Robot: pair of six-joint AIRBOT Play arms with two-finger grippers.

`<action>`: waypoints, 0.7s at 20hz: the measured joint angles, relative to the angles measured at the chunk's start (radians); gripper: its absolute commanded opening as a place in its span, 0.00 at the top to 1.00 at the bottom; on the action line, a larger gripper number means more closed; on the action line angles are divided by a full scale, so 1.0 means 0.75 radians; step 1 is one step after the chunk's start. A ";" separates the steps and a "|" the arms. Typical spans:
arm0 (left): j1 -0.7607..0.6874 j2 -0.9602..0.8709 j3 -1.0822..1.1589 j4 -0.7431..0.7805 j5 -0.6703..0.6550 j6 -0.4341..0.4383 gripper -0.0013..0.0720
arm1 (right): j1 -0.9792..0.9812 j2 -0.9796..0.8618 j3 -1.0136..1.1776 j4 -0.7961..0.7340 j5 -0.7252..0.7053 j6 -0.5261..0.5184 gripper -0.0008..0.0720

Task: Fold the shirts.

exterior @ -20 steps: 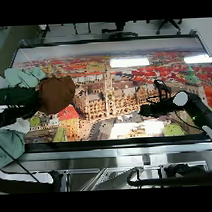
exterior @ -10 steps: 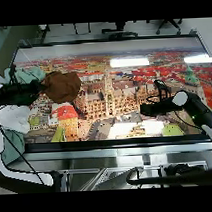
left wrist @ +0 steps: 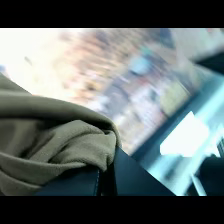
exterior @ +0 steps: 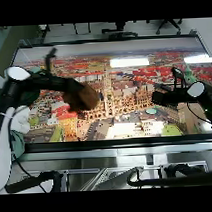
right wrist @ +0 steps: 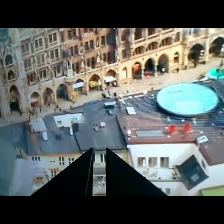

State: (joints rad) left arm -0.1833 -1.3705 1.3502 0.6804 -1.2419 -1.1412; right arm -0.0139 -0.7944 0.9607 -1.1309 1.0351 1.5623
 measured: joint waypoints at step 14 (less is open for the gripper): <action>-0.150 -0.056 -0.193 0.012 0.045 -0.062 0.04 | 0.090 -0.075 -0.104 0.087 0.098 -0.148 0.49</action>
State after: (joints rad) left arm -0.2958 -1.4128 1.2053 0.6891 -1.2079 -1.1877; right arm 0.0532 -0.8509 0.8829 -1.0657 1.1084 1.4513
